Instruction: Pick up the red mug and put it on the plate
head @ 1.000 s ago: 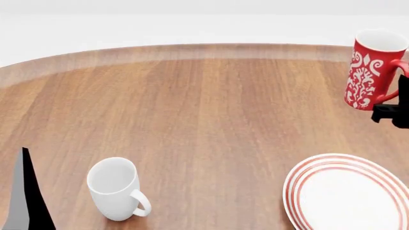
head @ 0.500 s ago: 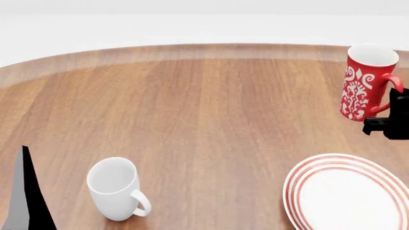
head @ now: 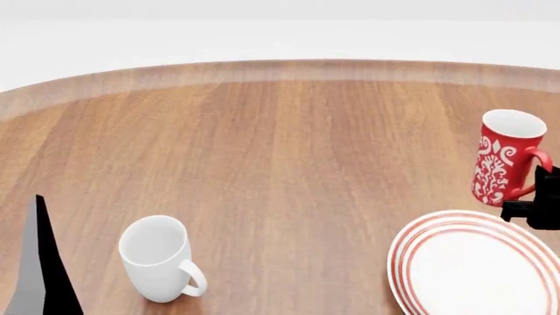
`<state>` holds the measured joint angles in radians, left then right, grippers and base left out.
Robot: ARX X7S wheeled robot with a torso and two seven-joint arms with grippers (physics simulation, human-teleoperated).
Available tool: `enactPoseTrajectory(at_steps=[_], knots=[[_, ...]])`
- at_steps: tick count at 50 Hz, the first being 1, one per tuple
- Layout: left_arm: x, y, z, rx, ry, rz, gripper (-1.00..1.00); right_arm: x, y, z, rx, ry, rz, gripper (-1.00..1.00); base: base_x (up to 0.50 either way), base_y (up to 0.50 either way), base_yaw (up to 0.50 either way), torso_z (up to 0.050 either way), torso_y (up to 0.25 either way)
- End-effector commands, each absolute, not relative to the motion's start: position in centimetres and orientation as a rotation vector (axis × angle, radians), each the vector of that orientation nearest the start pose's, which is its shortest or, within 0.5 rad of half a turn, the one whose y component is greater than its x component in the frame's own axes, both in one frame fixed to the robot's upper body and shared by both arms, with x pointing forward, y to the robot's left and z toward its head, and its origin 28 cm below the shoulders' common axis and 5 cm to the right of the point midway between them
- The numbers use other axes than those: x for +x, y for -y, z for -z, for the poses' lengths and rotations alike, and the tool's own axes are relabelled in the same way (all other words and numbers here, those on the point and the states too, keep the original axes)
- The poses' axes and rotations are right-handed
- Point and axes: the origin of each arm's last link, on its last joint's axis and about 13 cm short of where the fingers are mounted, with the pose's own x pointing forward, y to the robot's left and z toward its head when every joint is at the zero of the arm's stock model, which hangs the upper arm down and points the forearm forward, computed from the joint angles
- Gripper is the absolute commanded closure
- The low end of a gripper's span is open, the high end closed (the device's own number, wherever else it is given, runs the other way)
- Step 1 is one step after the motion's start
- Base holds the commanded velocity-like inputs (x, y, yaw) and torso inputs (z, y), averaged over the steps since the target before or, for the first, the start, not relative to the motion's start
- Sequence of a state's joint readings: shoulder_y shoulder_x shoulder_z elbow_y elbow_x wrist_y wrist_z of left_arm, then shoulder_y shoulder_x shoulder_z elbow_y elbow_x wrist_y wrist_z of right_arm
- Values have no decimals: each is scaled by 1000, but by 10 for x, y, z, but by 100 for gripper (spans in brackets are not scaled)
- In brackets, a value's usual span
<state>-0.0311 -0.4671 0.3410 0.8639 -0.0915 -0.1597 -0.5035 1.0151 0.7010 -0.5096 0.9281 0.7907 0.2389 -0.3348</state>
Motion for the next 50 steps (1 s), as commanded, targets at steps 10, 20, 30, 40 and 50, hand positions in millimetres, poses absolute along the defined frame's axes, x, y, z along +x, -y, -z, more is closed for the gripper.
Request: enactPoseTrajectory(at_steps=[10, 20, 30, 40, 50], knots=[[163, -199, -167, 90, 648, 35, -100, 340, 319, -121, 43, -208, -46, 100, 0, 0, 0, 0, 1], [162, -199, -168, 86, 653, 35, -100, 341, 320, -110, 28, -222, -44, 100, 0, 0, 0, 2, 0], [162, -198, -168, 87, 653, 39, -100, 337, 318, -96, 20, -216, -54, 100, 0, 0, 0, 0, 0], [163, -198, -168, 86, 654, 44, -100, 333, 318, -88, 41, -217, -48, 100, 0, 0, 0, 0, 1], [163, -198, -169, 92, 656, 44, -100, 329, 317, -81, 64, -206, -35, 100, 0, 0, 0, 0, 0]])
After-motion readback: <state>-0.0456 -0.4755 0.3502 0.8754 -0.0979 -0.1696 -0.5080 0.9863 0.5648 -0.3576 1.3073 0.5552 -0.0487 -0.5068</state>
